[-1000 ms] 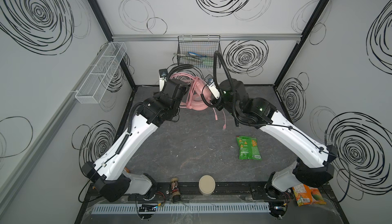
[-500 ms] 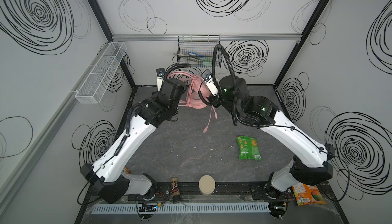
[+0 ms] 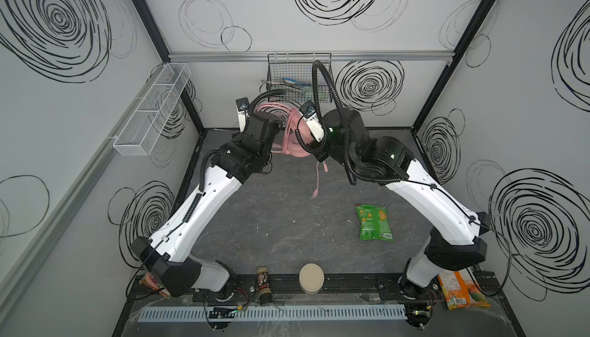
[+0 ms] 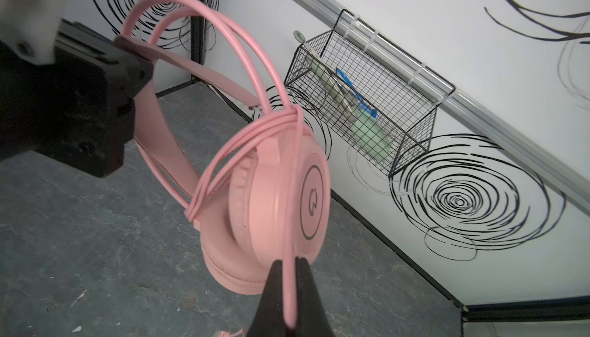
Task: Wrap the headphones
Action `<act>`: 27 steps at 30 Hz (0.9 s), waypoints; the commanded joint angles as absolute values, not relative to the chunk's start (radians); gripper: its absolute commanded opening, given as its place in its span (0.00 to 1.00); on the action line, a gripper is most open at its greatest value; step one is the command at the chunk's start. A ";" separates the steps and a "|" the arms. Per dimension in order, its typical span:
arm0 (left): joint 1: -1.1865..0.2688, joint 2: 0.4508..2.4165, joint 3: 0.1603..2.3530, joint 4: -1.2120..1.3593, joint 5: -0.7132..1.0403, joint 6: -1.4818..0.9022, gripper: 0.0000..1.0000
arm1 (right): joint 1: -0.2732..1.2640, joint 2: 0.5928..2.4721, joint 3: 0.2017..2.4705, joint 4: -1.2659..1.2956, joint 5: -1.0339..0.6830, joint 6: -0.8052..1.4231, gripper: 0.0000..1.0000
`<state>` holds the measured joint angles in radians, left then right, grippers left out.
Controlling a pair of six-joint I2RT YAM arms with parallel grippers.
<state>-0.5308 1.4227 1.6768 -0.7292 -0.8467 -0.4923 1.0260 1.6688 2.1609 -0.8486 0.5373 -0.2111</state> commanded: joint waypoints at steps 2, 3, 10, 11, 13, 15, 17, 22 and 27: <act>-0.475 1.407 1.718 -0.584 -0.907 -0.517 0.00 | 1.032 1.622 2.150 -0.878 0.681 -0.292 0.02; -0.470 1.404 1.716 -0.583 -0.907 -0.515 0.00 | 1.030 1.618 2.141 -0.872 0.693 -0.301 0.02; -0.457 1.423 1.751 -0.610 -0.930 -0.542 0.00 | 1.036 1.622 2.139 -0.883 0.692 -0.292 0.04; -0.459 1.441 1.774 -0.622 -0.933 -0.552 0.00 | 1.042 1.623 2.130 -0.885 0.703 -0.297 0.05; -0.461 1.458 1.788 -0.596 -0.924 -0.546 0.00 | 1.051 1.619 2.117 -0.885 0.713 -0.300 0.06; -0.464 1.484 1.814 -0.582 -0.918 -0.550 0.00 | 1.058 1.617 2.120 -0.889 0.713 -0.290 0.07; -0.465 1.509 1.848 -0.587 -0.912 -0.560 0.00 | 1.066 1.617 2.128 -0.896 0.722 -0.290 0.09; -0.475 1.544 1.884 -0.567 -0.918 -0.566 0.00 | 1.056 1.626 2.161 -0.917 0.699 -0.235 0.15; -0.461 1.563 1.895 -0.550 -0.907 -0.568 0.00 | 0.993 1.613 2.175 -0.929 0.557 -0.139 0.16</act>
<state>-0.4740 1.5799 1.8446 -0.6823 -0.8791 -0.5030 1.0283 1.6608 2.1445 -0.8921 0.6365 -0.2134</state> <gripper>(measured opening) 0.084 0.161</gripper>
